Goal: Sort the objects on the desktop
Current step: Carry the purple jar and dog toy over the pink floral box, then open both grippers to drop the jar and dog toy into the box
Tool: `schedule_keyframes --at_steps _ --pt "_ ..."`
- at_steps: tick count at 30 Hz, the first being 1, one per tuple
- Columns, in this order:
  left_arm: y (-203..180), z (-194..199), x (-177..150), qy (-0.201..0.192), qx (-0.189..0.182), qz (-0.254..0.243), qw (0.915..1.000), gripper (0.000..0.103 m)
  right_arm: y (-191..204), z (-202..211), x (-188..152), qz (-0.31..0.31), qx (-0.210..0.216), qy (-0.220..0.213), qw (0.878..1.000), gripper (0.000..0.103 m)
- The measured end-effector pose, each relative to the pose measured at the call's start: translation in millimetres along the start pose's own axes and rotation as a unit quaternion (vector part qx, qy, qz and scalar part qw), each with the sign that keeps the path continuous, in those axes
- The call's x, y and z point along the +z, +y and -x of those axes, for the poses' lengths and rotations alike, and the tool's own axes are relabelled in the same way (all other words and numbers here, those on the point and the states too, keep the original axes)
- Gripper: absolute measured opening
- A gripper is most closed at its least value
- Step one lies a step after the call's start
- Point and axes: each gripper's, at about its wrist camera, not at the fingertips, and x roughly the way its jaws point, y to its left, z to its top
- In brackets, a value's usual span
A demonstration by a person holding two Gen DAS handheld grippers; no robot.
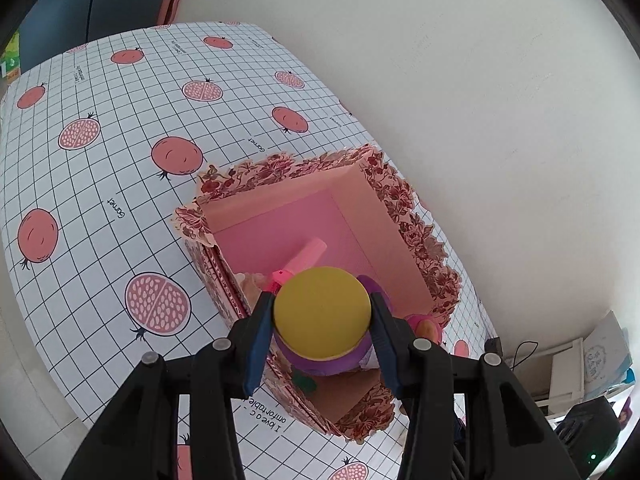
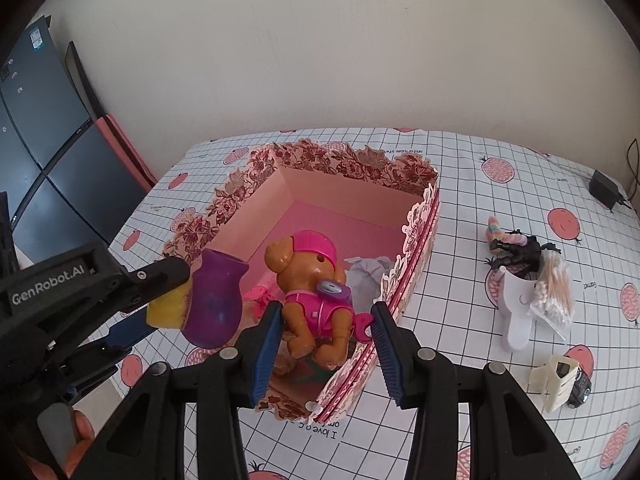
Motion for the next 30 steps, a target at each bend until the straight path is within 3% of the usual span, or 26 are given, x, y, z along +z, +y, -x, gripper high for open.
schedule_keyframes --at_steps 17,20,30 --pt "1.0 -11.0 -4.1 0.021 0.006 0.009 0.9997 0.049 -1.1 -5.8 -0.7 -0.005 0.003 0.006 1.000 0.050" --pt "-0.7 -9.0 -3.7 0.018 0.007 0.005 0.9998 0.056 -2.2 -5.1 -0.8 -0.008 0.005 0.006 1.000 0.053" --pt "-1.7 -0.5 -1.7 0.009 0.003 0.001 1.0000 0.057 3.6 0.8 -0.8 0.000 0.015 0.000 1.000 0.063"
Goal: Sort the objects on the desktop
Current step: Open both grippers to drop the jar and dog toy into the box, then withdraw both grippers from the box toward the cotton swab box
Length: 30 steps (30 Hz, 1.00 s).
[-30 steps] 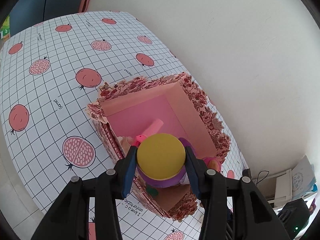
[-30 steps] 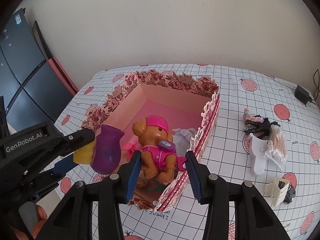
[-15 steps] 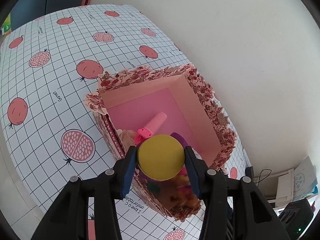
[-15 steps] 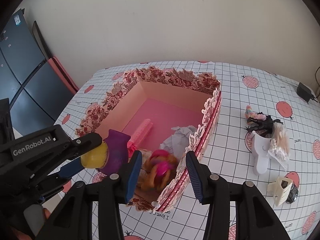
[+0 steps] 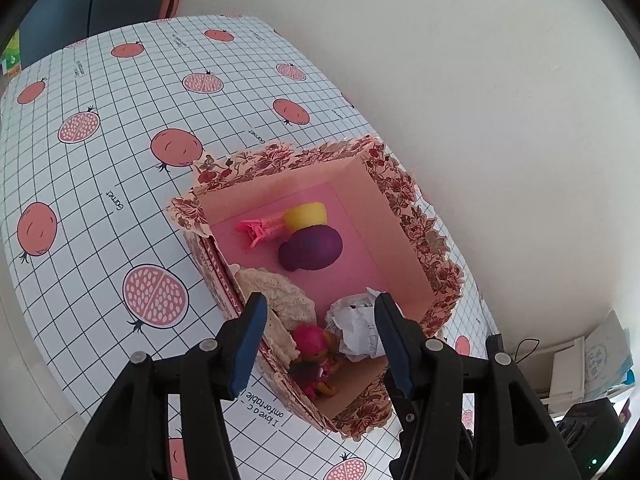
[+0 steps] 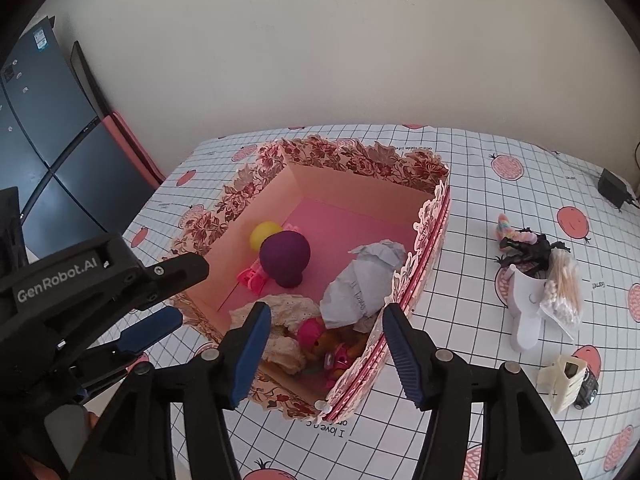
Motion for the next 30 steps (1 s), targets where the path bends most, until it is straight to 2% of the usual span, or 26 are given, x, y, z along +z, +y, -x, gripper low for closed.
schedule_keyframes --at_steps 22,24,25,28,30 --pt "-9.3 14.1 -0.6 -0.022 0.002 -0.012 0.9997 0.059 -15.2 23.1 7.0 -0.018 -0.002 -0.021 1.000 0.065" --pt "-12.6 13.8 -2.4 -0.022 0.002 -0.016 0.9996 0.064 -19.2 24.7 7.7 -0.021 -0.005 -0.020 1.000 0.067" --pt "-14.6 13.5 -3.1 -0.021 0.002 -0.018 0.9996 0.072 -21.1 25.9 8.0 -0.023 -0.006 -0.021 0.999 0.069" --pt "-19.8 14.3 -5.0 -0.022 0.001 -0.026 0.9994 0.074 -27.9 30.7 9.4 -0.030 -0.010 -0.026 0.999 0.075" --pt "-21.3 14.6 -5.6 -0.024 0.003 -0.026 0.9994 0.074 -33.2 33.6 10.3 -0.035 -0.012 -0.028 0.999 0.076"
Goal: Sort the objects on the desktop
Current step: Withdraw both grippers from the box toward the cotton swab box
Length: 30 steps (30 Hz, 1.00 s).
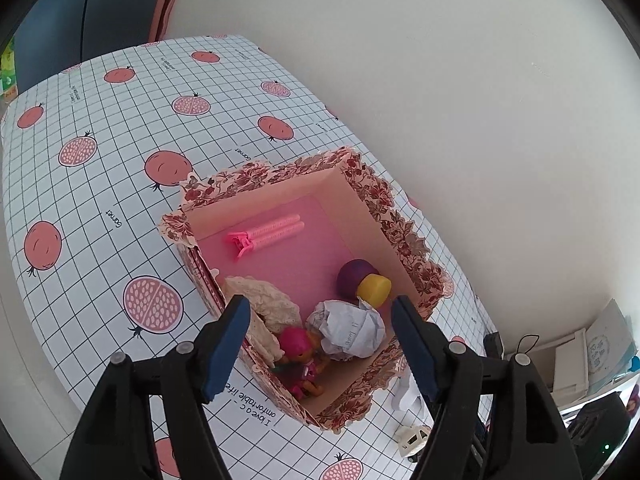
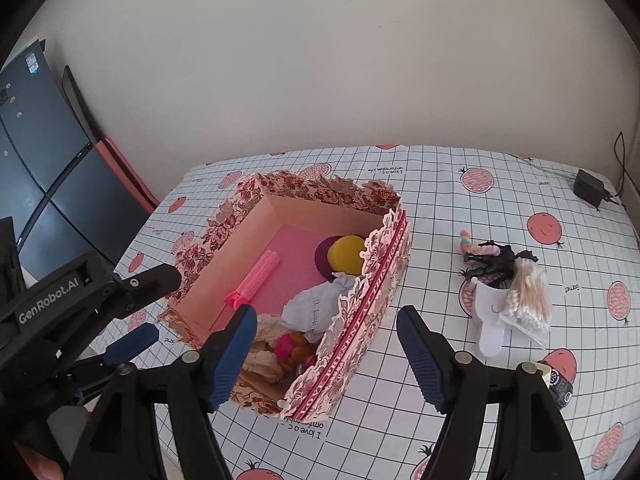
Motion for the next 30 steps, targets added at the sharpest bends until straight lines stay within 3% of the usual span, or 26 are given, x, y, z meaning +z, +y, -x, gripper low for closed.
schedule_keyframes --at_steps 5,10,21,30 --pt "-2.3 0.0 -2.2 0.000 0.006 0.001 1.0000 0.081 -15.1 3.9 3.5 -0.018 -0.003 -0.002 1.000 0.082" --pt "-4.6 0.4 -3.7 -0.002 0.015 -0.002 0.9999 0.084 -26.1 8.7 6.2 -0.036 -0.001 -0.009 0.999 0.097" --pt "-17.6 5.6 -9.9 -0.011 0.026 -0.011 0.9995 0.085 -33.9 15.1 8.9 -0.041 0.000 -0.007 0.999 0.100" --pt "-57.5 18.2 -24.5 -0.022 0.009 -0.055 0.9982 0.085 -62.0 47.8 18.6 -0.053 -0.025 -0.025 0.998 0.100"
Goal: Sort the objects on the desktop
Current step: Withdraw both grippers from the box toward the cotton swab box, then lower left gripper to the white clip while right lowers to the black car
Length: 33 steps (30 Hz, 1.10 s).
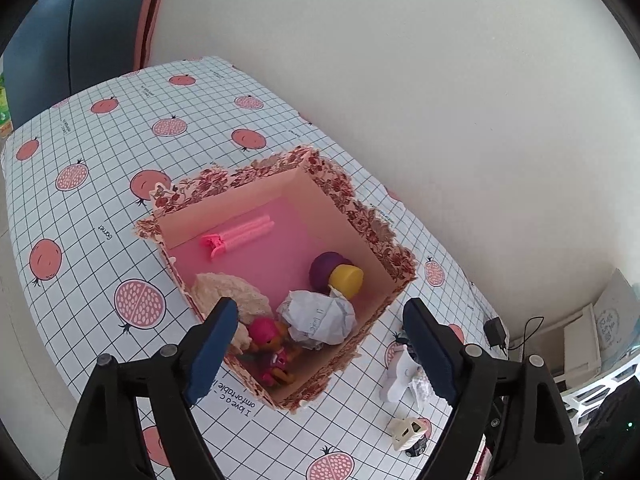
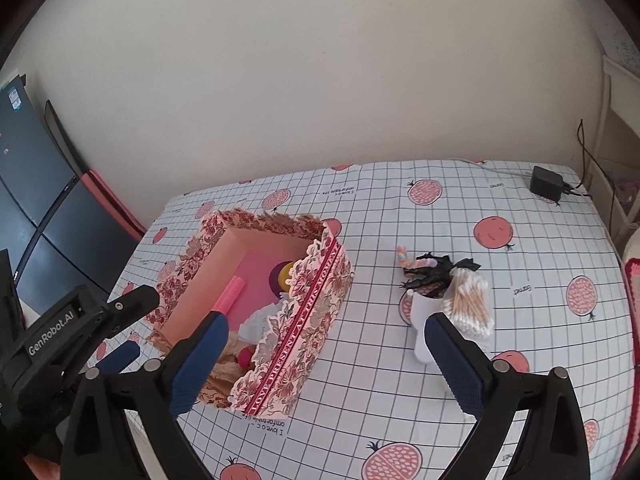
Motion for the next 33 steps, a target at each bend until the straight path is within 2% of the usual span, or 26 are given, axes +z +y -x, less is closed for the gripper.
schedule_keyframes --at_steps 6,13,22,33 --pt "-37.4 6.2 -13.3 0.003 -0.027 -0.039 0.9989 0.085 -39.5 26.9 13.2 -0.032 -0.029 -0.021 0.999 0.100" --pt "-78.7 -9.7 -39.2 0.037 -0.041 -0.082 0.9951 0.085 -90.8 39.8 18.0 -0.079 -0.061 -0.017 0.995 0.100" --pt "-112.2 -52.8 -78.4 0.106 -0.036 -0.119 0.9865 0.085 -137.7 11.3 5.9 -0.108 -0.105 0.045 0.988 0.100" --pt "-124.0 -105.4 -121.0 0.175 -0.007 -0.139 0.9747 0.085 -179.8 -37.6 -24.2 -0.145 -0.154 0.129 0.969 0.101"
